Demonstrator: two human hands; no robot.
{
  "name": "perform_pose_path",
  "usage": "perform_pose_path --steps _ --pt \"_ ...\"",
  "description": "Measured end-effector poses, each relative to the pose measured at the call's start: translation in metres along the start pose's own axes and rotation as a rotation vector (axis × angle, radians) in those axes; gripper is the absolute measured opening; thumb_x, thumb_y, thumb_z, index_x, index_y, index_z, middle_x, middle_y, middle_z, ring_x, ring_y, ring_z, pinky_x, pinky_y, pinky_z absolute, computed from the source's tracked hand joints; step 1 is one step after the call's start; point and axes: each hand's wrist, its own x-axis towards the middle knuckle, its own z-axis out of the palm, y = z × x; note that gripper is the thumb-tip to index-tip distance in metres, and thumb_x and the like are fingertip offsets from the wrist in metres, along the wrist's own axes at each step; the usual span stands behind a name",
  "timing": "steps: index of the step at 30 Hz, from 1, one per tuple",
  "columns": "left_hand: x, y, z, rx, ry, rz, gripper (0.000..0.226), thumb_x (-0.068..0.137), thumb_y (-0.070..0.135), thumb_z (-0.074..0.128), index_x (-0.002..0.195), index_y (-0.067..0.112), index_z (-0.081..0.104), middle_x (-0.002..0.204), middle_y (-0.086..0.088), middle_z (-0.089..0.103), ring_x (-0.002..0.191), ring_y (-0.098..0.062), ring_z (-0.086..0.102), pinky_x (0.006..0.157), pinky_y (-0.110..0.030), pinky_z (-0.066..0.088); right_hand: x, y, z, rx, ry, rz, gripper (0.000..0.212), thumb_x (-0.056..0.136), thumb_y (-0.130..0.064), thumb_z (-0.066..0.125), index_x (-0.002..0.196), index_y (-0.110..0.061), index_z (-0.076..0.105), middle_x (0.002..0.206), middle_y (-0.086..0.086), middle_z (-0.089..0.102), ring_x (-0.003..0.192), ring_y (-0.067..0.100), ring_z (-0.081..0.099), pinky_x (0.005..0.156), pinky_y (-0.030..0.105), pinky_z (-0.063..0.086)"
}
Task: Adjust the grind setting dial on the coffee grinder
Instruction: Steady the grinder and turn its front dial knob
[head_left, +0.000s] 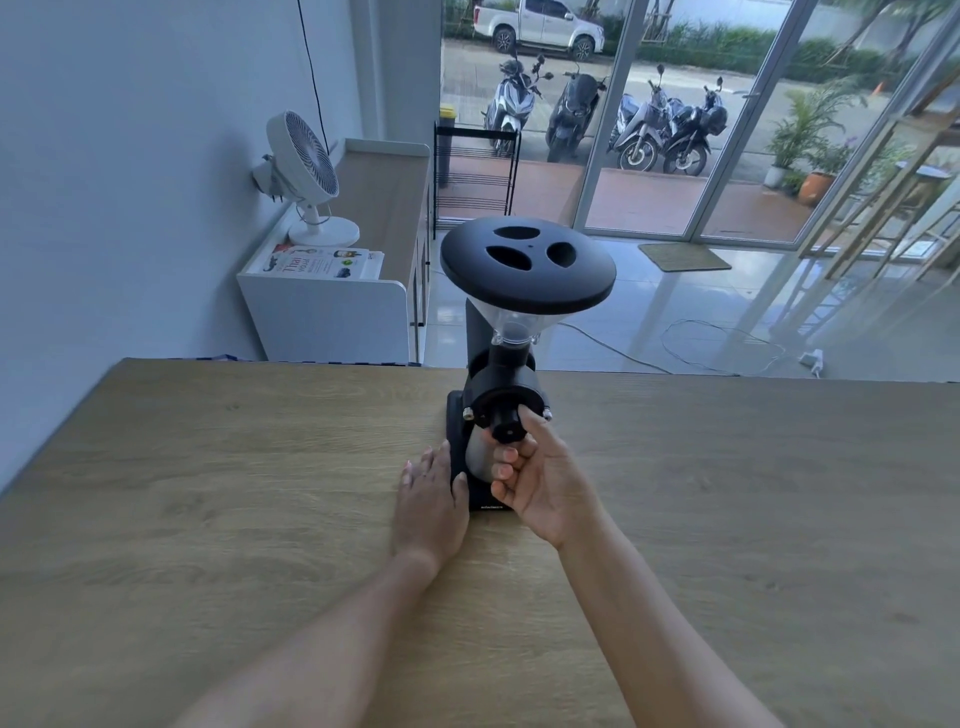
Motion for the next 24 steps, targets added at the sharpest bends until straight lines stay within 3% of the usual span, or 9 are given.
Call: perform_pose_path --steps 4,12,24 --pt "-0.002 0.001 -0.002 0.018 0.013 -0.008 0.057 0.103 0.037 0.024 0.155 0.017 0.012 0.162 -0.005 0.022 0.150 -0.015 0.010 0.123 -0.034 0.001 0.002 0.000 0.000 -0.020 0.059 -0.019 0.051 0.076 -0.048 0.074 0.103 -0.005 0.066 0.057 -0.005 0.047 0.048 0.008 0.046 0.052 0.023 0.042" --pt "-0.006 0.009 -0.008 0.026 0.014 -0.029 0.056 0.104 0.035 0.024 0.156 0.017 0.010 0.163 -0.005 0.019 0.151 -0.019 0.008 0.120 -0.032 -0.002 0.003 0.002 0.000 0.003 0.085 -0.025 0.062 0.071 -0.049 0.079 0.111 -0.007 0.058 0.057 -0.005 0.045 0.047 0.009 0.045 0.051 0.024 0.042" --pt "0.001 -0.001 0.003 0.038 0.025 0.002 0.057 0.103 0.036 0.024 0.155 0.016 0.012 0.161 -0.006 0.023 0.150 -0.015 0.011 0.122 -0.033 -0.001 0.000 0.000 0.007 -0.055 0.171 -0.072 0.056 0.063 -0.048 0.082 0.098 -0.008 0.067 0.055 -0.005 0.043 0.046 0.009 0.042 0.050 0.023 0.040"
